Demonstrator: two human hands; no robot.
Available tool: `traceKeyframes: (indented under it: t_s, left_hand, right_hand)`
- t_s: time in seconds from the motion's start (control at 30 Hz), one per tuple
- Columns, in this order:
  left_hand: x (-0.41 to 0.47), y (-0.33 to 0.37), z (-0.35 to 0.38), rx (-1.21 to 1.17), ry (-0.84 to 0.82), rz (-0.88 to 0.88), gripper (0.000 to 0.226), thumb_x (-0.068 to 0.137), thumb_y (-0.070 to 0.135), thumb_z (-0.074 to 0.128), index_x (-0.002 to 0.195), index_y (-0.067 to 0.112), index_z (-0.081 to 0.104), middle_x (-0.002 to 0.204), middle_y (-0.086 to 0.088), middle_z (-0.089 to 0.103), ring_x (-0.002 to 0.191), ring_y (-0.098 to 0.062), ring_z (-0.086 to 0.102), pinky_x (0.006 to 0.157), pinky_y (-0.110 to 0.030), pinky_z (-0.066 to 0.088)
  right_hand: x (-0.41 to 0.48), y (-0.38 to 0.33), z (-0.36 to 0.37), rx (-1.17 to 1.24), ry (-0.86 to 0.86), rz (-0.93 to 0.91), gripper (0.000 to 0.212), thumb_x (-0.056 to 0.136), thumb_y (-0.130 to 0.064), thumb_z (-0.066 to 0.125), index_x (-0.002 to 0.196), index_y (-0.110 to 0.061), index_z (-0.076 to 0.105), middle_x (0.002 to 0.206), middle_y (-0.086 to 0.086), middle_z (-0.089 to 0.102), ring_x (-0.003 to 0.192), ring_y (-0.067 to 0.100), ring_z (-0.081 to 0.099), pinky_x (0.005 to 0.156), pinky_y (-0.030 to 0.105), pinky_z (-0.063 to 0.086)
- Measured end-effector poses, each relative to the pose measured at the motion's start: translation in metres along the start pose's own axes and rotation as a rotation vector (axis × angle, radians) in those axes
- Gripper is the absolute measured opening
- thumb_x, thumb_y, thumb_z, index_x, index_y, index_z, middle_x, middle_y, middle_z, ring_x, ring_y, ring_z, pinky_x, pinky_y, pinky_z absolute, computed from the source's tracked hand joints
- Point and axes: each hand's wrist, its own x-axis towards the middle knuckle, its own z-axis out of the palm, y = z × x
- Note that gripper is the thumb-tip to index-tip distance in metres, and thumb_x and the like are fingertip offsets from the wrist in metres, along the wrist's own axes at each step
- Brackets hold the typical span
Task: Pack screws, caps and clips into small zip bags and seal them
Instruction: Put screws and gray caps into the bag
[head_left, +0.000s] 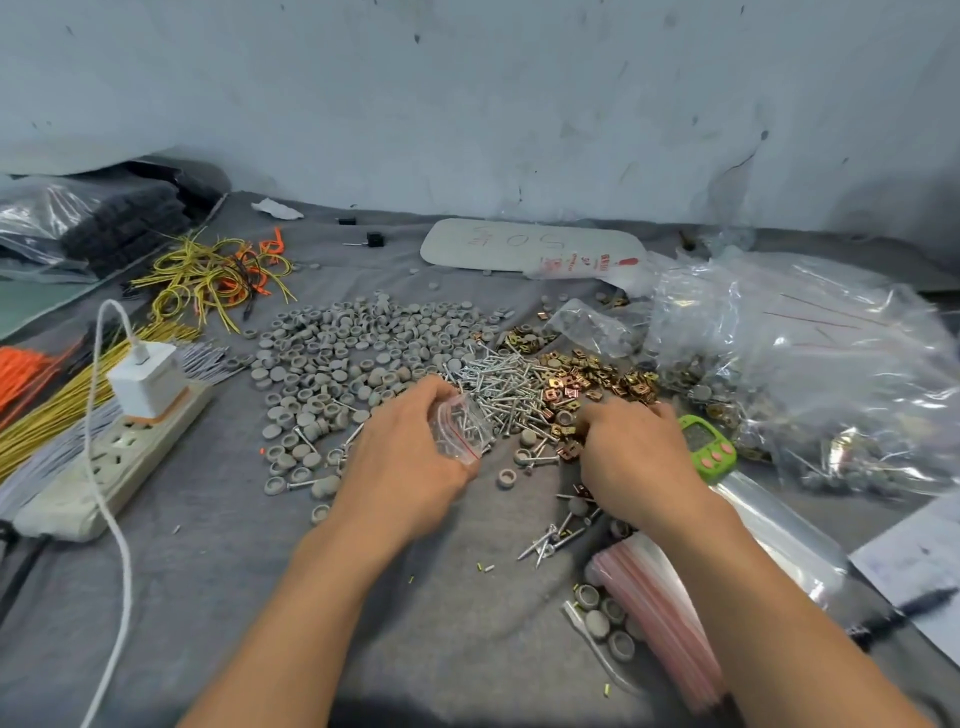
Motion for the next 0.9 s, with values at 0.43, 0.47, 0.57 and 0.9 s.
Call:
traceKeyframes:
  t_s: [0.43,0.47,0.57,0.9]
  left_hand:
    - [0.0,-0.01,-0.007,0.015,-0.009,-0.022,0.05,0.075,0.034,0.088,0.106,0.045,0.05,0.098,0.021,0.058,0.084,0.007,0.051,0.067,-0.017,0.034]
    - [0.0,-0.009,-0.006,0.012,-0.011,-0.021,0.05,0.076,0.033,0.088,0.106,0.045,0.051,0.099,0.02,0.059,0.085,0.007,0.051,0.067,-0.017,0.035]
    - [0.0,-0.009,-0.006,0.021,-0.015,-0.017,0.05,0.077,0.031,0.087,0.107,0.045,0.049,0.101,0.018,0.059,0.084,0.006,0.052,0.065,-0.016,0.034]
    - [0.0,-0.009,-0.003,0.038,-0.011,-0.037,0.052,0.078,0.032,0.085,0.117,0.042,0.052,0.108,0.015,0.062,0.094,-0.012,0.059,0.077,-0.031,0.043]
  right_hand:
    - [-0.001,0.014,0.007,0.308,0.07,-0.02,0.011,0.093,-0.029,0.07,0.087,-0.028,0.061,0.086,-0.008,0.065,0.086,0.021,0.061,0.087,0.037,0.049]
    - [0.0,0.015,0.009,0.339,0.092,-0.017,0.012,0.094,-0.031,0.069,0.086,-0.027,0.061,0.082,-0.008,0.064,0.083,0.021,0.061,0.084,0.036,0.048]
    - [0.0,0.015,0.013,0.39,0.13,0.004,0.023,0.102,-0.028,0.058,0.083,-0.02,0.069,0.077,-0.004,0.068,0.073,0.02,0.062,0.079,0.036,0.048]
    - [-0.004,0.011,0.007,0.379,0.1,0.035,0.014,0.097,-0.02,0.066,0.094,-0.029,0.076,0.09,-0.009,0.074,0.083,0.016,0.067,0.092,0.036,0.054]
